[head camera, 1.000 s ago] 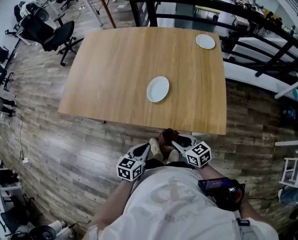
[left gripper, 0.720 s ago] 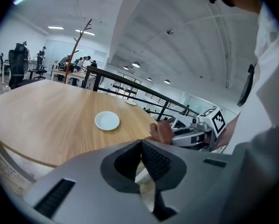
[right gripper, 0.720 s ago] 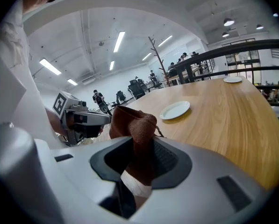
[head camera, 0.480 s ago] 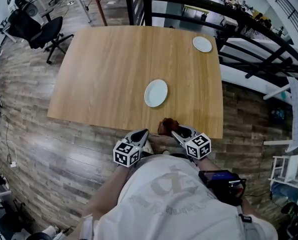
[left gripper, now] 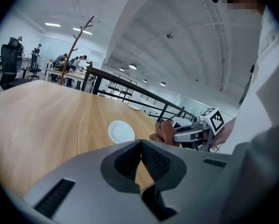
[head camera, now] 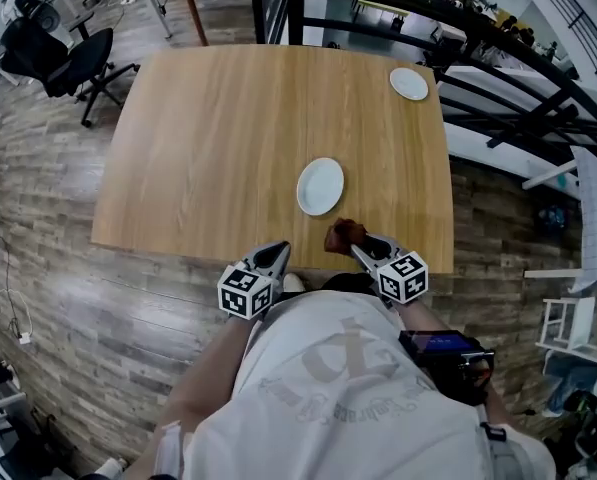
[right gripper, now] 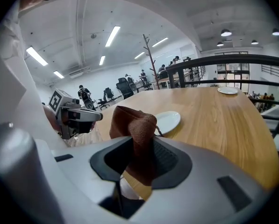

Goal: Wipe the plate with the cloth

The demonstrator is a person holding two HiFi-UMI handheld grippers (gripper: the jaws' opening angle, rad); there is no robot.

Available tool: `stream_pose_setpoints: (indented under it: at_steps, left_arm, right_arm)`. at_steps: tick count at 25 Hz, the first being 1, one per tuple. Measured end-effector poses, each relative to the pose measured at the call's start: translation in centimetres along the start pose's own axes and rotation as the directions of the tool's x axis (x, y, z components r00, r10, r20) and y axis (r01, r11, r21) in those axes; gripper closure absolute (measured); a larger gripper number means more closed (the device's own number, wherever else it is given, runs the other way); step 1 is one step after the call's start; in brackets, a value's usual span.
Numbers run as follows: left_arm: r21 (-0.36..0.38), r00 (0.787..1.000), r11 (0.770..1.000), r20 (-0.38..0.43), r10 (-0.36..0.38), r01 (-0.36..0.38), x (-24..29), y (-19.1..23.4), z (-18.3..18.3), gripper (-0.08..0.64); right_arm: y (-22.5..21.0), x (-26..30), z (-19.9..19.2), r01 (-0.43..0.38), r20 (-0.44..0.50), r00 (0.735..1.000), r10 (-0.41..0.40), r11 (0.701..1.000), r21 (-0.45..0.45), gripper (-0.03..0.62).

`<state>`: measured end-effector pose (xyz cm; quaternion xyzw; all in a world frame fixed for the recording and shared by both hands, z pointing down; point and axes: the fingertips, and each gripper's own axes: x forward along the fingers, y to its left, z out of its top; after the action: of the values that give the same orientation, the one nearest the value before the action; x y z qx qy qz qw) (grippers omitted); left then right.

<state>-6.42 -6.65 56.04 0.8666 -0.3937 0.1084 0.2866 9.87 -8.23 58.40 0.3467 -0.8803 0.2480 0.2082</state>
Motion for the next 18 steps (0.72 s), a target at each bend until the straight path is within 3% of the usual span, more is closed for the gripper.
stream_pose_setpoints:
  at_steps: [5, 11, 18]
  left_arm:
    - [-0.031, 1.000, 0.999, -0.009, -0.011, 0.010, 0.8, 0.6, 0.0, 0.548]
    - [-0.008, 0.999, 0.999, -0.038, -0.035, 0.035, 2.6, 0.3, 0.5, 0.548]
    - [-0.031, 0.998, 1.000, -0.055, 0.005, -0.007, 3.3, 1.5, 0.2, 0.548]
  right_arm:
    - [-0.8, 0.2, 0.4, 0.012, -0.036, 0.999, -0.013, 1.000, -0.018, 0.470]
    - [-2.7, 1.9, 1.2, 0.013, -0.061, 0.998, -0.015, 0.999, -0.045, 0.469]
    - [-3.8, 4.4, 1.6, -0.025, -0.103, 0.995, 0.017, 0.996, -0.082, 0.469]
